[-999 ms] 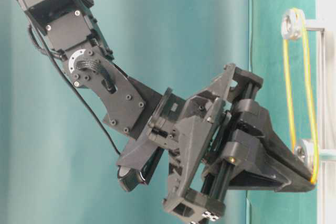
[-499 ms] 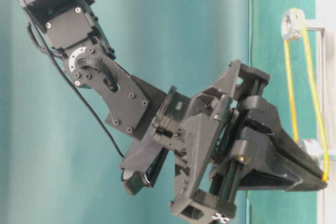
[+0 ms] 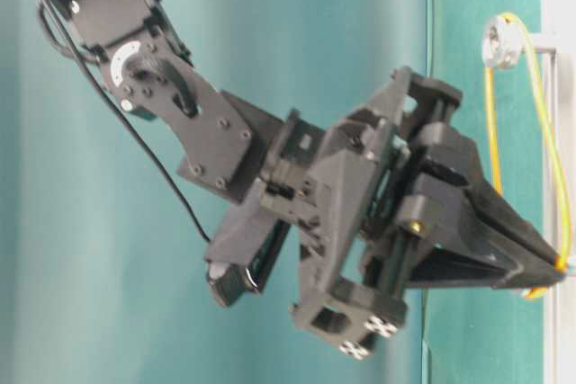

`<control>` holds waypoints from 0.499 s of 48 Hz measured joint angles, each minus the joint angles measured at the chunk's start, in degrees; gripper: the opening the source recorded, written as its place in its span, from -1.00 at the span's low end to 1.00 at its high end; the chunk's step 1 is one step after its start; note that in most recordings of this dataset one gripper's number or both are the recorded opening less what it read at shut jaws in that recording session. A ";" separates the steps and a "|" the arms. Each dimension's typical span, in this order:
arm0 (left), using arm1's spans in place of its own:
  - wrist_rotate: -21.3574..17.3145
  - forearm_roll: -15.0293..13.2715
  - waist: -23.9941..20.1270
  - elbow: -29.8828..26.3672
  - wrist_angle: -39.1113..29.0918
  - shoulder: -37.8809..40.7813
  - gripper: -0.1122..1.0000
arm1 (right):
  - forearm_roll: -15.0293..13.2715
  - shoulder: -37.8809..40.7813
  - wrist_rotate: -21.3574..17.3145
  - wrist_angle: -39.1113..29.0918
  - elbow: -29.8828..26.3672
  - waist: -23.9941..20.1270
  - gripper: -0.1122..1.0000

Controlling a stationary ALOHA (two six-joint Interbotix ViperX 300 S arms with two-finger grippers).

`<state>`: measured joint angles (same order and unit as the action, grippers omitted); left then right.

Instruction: Hook the rubber onto the shaft.

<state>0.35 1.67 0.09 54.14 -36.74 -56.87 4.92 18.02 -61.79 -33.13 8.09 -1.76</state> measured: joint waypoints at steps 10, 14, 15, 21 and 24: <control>0.00 0.09 0.00 0.00 0.00 -0.09 -0.76 | -0.70 -1.41 0.18 0.00 1.58 -0.09 -0.67; 0.00 0.09 0.09 -0.09 -0.09 0.00 -0.76 | -0.79 -1.85 0.26 0.00 2.20 -0.09 -0.67; 0.00 0.09 0.09 0.00 0.00 0.00 -0.76 | -0.88 -2.02 0.26 0.00 2.37 -0.09 -0.67; 0.00 0.09 0.09 0.00 0.00 0.00 -0.76 | -1.14 -2.72 0.44 0.09 3.34 -0.18 -0.67; 0.00 0.00 0.09 0.00 -0.09 -0.09 -0.76 | -1.76 -3.08 0.44 0.09 3.78 -0.09 -0.67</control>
<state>0.35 1.67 0.18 54.14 -36.83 -56.95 3.16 14.94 -61.35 -33.05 11.87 -1.85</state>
